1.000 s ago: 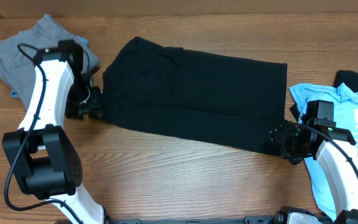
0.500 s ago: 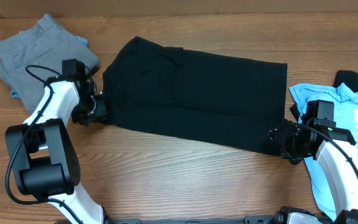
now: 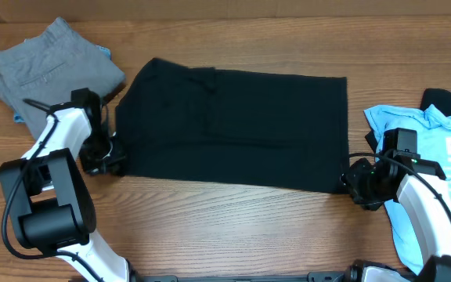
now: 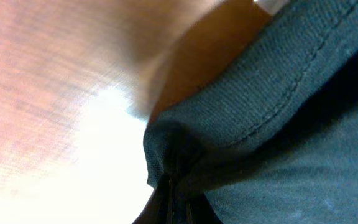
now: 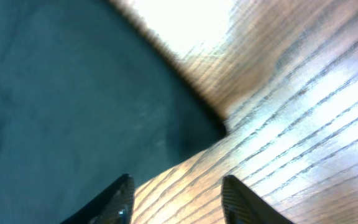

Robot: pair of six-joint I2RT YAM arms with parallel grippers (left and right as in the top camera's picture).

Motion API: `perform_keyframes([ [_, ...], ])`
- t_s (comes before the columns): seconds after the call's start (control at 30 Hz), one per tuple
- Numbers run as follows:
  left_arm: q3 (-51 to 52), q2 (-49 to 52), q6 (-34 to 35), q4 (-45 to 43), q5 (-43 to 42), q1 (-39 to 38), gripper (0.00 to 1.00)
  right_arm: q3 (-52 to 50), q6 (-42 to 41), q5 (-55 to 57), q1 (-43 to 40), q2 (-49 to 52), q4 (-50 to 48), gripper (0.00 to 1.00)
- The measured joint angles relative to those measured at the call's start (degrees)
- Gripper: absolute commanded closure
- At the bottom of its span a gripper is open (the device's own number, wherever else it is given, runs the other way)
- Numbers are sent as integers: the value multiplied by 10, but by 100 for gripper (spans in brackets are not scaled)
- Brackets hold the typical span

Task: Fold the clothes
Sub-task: 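Straighten the folded T-shirt edges with both grippers at left and right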

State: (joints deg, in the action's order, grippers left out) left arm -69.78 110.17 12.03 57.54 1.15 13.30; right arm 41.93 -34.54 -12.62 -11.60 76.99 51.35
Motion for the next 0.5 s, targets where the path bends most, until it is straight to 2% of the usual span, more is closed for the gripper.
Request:
perform_keyframes([
  [0.23, 1, 0, 33, 62, 30, 36, 96, -53, -21, -15, 0, 44, -78, 48],
  [0.33, 1, 0, 40, 74, 34, 46, 96, -63, -27, -33, 0, 47, -125, 50],
  [0.4, 1, 0, 42, 75, 36, 48, 96, -66, -27, -39, 0, 47, -144, 59],
  [0.5, 1, 0, 42, 78, 37, 49, 96, -72, -25, -40, 0, 47, -155, 80],
])
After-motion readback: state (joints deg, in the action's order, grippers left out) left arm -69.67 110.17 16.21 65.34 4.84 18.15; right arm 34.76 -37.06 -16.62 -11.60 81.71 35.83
